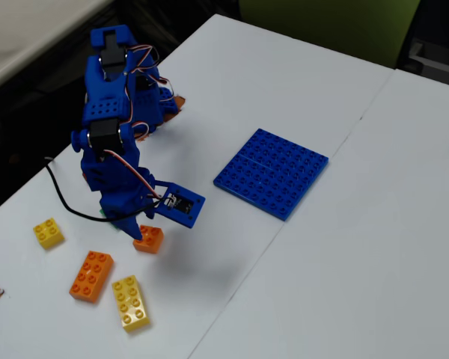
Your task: Pick up the 2x2 orange block and go up the 8x8 blue block.
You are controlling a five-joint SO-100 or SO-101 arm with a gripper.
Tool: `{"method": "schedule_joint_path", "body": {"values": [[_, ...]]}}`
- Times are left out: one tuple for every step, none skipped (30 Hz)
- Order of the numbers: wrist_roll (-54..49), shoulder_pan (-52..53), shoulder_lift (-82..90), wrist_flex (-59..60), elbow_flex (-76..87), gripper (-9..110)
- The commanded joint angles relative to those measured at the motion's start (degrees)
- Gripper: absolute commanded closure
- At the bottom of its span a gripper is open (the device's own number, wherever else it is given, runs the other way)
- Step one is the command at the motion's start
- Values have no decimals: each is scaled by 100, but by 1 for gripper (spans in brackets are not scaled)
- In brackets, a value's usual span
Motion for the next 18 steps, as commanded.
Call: {"method": "schedule_joint_path", "body": {"values": [[-70, 79, 0, -79, -281, 80], [-79, 88, -35, -88, -281, 80], [-88, 97, -70, -105, -281, 79], [-97, 105, -88, -132, -281, 79], [-97, 105, -114, -158, -281, 79], [-97, 114, -141, -176, -281, 79], [-97, 114, -167, -202, -281, 79], [-97, 105, -202, -237, -281, 79], [-97, 97, -246, -290, -281, 78], [-97, 88, -290, -352, -281, 78], [-97, 79, -325, -404, -281, 77], [-97, 70, -369, -466, -281, 77], [-97, 70, -396, -510, -281, 77], [-97, 70, -431, -527, -281, 77], [-97, 70, -457, -554, -281, 77], [-88, 62, -483, -580, -281, 77], [-88, 62, -501, -598, -281, 77], [-88, 62, -510, -606, -281, 77]]}}
